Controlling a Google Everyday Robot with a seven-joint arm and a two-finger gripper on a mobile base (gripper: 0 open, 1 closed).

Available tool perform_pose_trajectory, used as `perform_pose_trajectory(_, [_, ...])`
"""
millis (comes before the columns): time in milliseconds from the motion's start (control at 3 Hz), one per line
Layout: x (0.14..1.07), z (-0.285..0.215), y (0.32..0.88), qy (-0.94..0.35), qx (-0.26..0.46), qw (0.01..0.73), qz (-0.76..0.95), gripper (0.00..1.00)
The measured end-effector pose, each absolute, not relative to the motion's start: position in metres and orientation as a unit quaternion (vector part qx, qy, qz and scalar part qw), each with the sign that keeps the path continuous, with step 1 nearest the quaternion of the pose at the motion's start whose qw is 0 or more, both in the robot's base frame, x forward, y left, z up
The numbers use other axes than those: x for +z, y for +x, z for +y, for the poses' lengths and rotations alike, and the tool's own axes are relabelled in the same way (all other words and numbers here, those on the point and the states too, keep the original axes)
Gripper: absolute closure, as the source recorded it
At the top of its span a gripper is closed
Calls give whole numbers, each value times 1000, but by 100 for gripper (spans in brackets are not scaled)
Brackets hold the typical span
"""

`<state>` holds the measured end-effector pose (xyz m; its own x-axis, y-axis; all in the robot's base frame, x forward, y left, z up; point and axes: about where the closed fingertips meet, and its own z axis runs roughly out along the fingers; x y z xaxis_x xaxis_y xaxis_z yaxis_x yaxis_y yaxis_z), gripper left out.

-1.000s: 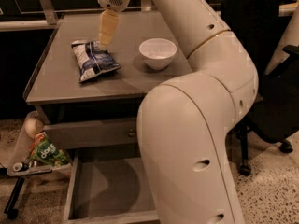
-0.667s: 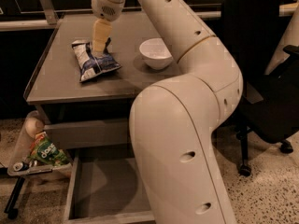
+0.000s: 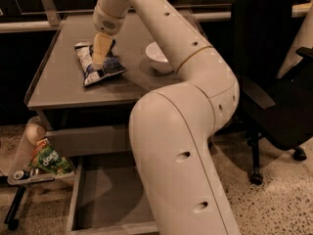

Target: Place blue chip bag into middle drawer

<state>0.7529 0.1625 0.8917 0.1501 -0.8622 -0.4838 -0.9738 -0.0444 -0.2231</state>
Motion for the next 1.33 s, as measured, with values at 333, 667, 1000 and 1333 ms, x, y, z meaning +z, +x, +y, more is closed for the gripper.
perform_pose_trajectory(333, [872, 171, 750, -710, 126, 244, 648, 0])
perform_pose_trajectory(667, [858, 179, 748, -709, 137, 237, 650, 0])
perform_pose_trajectory(1000, [846, 186, 745, -713, 144, 230, 647, 19])
perform_pose_trajectory(1333, [846, 186, 745, -713, 144, 230, 647, 42])
